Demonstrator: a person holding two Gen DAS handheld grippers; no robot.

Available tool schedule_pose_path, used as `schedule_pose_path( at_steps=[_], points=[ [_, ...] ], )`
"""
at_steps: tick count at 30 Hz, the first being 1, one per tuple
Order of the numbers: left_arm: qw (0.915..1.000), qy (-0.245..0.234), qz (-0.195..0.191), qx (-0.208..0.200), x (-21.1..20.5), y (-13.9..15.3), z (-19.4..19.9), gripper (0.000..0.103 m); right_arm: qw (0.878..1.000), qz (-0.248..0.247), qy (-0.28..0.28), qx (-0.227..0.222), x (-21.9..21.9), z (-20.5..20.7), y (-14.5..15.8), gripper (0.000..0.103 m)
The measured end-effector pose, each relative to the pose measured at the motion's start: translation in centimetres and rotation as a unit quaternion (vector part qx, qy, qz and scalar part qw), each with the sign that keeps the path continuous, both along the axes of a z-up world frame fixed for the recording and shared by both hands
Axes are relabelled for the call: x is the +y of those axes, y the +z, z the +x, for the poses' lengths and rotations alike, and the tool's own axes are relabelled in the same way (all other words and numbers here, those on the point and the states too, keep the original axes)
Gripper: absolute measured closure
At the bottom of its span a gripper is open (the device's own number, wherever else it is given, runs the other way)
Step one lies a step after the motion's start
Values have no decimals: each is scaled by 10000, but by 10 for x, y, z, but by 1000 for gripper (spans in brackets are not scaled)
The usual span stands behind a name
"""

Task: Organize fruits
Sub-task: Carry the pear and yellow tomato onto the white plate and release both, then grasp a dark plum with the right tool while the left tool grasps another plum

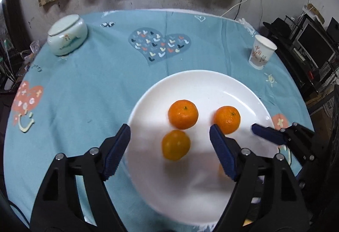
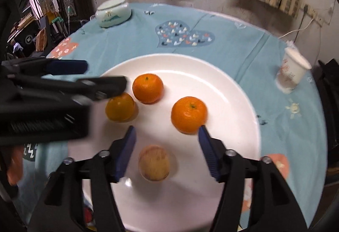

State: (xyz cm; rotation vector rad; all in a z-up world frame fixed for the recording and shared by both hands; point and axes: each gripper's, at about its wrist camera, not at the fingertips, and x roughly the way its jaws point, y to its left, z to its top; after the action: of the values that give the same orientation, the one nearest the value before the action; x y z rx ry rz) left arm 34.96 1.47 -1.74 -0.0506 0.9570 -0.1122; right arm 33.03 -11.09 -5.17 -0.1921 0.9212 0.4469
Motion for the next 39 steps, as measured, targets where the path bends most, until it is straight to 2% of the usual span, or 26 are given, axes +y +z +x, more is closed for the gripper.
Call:
schedule_pose_path(
  at_steps=[3,6,9,11,16,20,26,33,39],
  points=[
    [9999,-39,18,-146,9,17,-39,17,9999,30,19,-99,-16,-32,19,38],
    [9993,-139,141,-321,14,22,-95,9,9999,-3,20,-137,-32,-80,28,35],
    [9989,-149,204,-396,16,10,-157,9,9999,52,-26,-82,-43,-133,26,35],
    [9991,-96,80,-395,17,-3,-197,9,9996,174,-211,50,-51,-168,18,35],
    [9995,-138,-74,-277,11,-30,-262,9,9957,518,-717,260,-68,-225,-2,35],
    [9994,-306,-37,-171,1,-41,-288,9,9931,668,-861,431,-75,-249,-12,35],
    [9990,-396,104,-191,-11,-43,-304,9,9927,674,-935,346,-73,-261,-13,35],
    [9987,-455,149,-145,-15,-50,-305,9,9940,647,-805,361,-68,-262,-17,35],
    [9991,-371,138,-124,-11,-54,-303,9,9950,619,-726,299,-59,-247,-26,35]
  ],
)
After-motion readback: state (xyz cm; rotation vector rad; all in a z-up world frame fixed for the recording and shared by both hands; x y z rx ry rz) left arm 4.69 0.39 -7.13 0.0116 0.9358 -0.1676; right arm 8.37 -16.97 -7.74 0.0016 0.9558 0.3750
